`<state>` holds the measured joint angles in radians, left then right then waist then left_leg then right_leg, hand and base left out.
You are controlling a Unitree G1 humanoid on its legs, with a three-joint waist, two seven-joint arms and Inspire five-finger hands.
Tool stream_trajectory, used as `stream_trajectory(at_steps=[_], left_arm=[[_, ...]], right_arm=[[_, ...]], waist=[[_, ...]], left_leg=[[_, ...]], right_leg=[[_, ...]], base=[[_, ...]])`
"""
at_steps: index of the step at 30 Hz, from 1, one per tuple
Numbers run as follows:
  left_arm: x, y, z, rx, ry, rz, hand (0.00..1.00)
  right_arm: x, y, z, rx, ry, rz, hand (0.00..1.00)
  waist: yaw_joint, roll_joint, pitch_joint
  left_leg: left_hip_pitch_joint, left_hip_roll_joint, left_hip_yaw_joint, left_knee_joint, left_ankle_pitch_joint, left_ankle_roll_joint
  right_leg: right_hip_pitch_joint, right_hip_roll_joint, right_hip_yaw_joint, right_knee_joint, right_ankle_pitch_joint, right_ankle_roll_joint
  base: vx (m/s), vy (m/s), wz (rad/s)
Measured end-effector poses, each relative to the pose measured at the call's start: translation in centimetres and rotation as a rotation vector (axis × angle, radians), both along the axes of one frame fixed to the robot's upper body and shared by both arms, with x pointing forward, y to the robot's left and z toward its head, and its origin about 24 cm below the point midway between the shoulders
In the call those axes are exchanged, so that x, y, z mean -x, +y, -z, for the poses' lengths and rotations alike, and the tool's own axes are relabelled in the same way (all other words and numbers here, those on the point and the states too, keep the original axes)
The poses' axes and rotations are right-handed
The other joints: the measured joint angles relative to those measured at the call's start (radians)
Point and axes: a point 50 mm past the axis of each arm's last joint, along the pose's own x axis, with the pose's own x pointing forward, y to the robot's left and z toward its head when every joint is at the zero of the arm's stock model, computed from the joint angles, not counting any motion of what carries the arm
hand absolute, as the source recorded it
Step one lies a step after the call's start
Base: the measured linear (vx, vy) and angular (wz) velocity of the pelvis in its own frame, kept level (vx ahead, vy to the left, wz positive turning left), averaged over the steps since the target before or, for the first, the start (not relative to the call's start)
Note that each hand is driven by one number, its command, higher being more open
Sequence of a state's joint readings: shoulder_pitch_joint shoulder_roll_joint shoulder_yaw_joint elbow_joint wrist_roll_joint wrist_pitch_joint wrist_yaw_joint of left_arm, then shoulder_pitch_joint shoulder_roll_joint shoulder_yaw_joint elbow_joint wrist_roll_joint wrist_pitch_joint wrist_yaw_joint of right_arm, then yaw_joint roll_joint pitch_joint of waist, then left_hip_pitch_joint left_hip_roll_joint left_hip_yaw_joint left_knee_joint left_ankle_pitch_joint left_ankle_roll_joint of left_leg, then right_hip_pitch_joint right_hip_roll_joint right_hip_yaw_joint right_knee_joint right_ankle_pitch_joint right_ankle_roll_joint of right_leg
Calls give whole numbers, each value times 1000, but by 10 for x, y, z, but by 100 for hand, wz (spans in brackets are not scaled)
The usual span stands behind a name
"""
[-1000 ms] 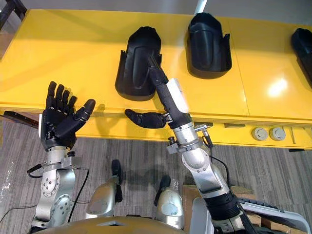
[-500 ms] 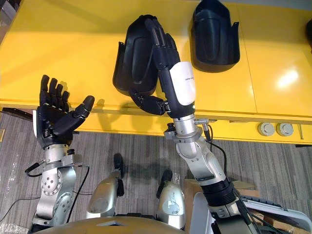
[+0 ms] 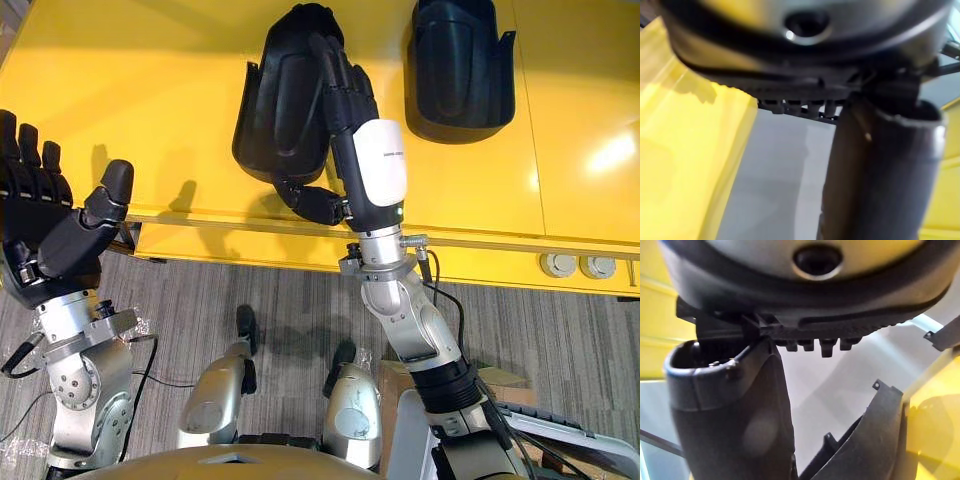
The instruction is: Walk over and take three plastic housings, then place them on the shelf
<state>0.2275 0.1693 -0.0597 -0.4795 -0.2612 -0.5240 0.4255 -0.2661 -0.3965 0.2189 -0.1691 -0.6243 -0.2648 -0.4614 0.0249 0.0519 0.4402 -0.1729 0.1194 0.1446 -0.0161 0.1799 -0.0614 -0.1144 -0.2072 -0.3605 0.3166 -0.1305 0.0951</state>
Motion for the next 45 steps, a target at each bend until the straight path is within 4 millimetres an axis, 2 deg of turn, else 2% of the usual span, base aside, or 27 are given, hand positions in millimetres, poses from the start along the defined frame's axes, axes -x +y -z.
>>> stream_trajectory(at_steps=[13,17,31,39,45], left_arm=[[0,-1,-1,-16,-4,23,100],[-1,-2,-1,-26,-5,35,100],[-1,-4,-1,-52,-7,64,100],[-2,-4,0,-42,1,74,100],[-4,-5,-2,-51,-14,89,100]], right_arm=[[-16,-6,-8,-5,-33,112,100],[-22,-10,-4,2,-9,133,100],[-23,-12,-6,-2,-12,148,100],[-34,-19,-2,-1,19,199,100],[-43,-25,-10,36,-4,217,100]], waist=[[1,-4,7],[1,-7,11],[0,-8,11],[1,-7,11],[1,11,20]], left_leg=[[-15,-1,-14,10,0,1],[-15,-1,-17,10,0,1],[-13,-1,-16,9,4,-5],[-10,-1,-17,1,11,-6],[-9,-2,-29,-8,23,-4]], right_leg=[[-3,-3,-13,10,-5,-2],[-3,-3,-15,14,-9,-2],[-3,-3,-14,15,-8,-1],[-3,-3,-16,16,-8,-1],[-3,-4,-25,25,-9,-3]], base=[[4,-8,3],[0,0,0],[0,0,0],[0,0,0],[-7,-6,4]])
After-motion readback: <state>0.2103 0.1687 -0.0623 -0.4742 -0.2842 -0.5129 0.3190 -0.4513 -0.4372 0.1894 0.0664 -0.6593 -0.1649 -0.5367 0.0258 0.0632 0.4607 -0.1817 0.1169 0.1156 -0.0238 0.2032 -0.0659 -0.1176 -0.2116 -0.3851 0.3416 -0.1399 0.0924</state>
